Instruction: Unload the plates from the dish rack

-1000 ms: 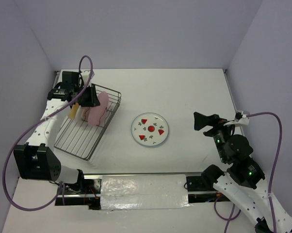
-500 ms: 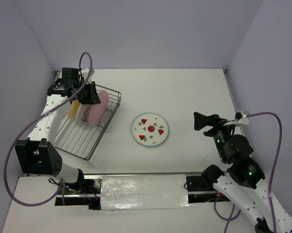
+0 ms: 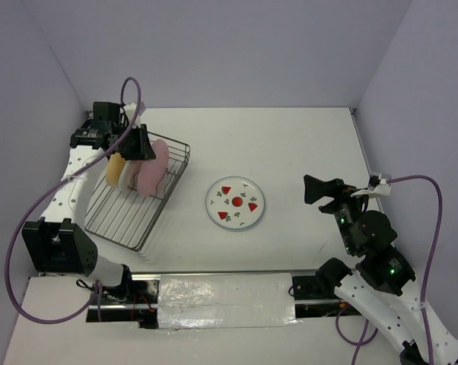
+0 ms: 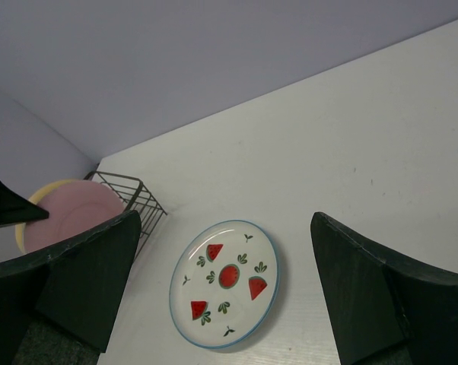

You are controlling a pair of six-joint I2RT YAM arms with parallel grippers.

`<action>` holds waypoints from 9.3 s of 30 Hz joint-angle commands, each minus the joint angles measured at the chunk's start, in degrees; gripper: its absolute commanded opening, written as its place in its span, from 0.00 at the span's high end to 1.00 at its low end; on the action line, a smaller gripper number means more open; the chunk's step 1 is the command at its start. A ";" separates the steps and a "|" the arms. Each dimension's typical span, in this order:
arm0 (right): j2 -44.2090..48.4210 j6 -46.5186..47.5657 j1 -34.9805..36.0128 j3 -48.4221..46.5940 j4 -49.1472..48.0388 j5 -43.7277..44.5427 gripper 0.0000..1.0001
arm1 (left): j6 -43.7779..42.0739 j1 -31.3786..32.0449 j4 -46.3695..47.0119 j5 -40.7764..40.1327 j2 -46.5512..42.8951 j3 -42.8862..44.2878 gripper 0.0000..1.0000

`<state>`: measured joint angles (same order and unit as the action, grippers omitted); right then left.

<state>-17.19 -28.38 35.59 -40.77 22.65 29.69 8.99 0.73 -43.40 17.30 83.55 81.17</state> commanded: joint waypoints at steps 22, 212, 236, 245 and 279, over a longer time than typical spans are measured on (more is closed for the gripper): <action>-2.41 1.66 -0.17 0.08 -3.76 -0.86 0.00 | 0.15 -0.56 -4.15 -3.76 -1.45 12.52 1.00; -13.66 -1.77 -25.58 7.73 -11.67 -47.51 0.40 | -0.11 9.39 4.81 -25.83 -10.77 1.90 0.21; -13.04 -0.10 -25.49 6.50 -9.21 -46.83 0.39 | -3.90 1.73 2.00 -22.22 -0.85 -2.33 0.31; -12.69 0.61 -25.57 6.23 -8.94 -47.27 0.39 | -3.54 1.82 3.67 -24.95 1.71 -3.47 0.39; -16.30 0.61 -25.49 7.20 -10.88 -49.29 0.39 | -4.86 1.64 -2.66 -22.57 6.27 8.92 1.00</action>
<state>-33.58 -28.45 9.78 -33.34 14.15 -19.33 4.78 2.76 -48.36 -4.12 90.06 85.14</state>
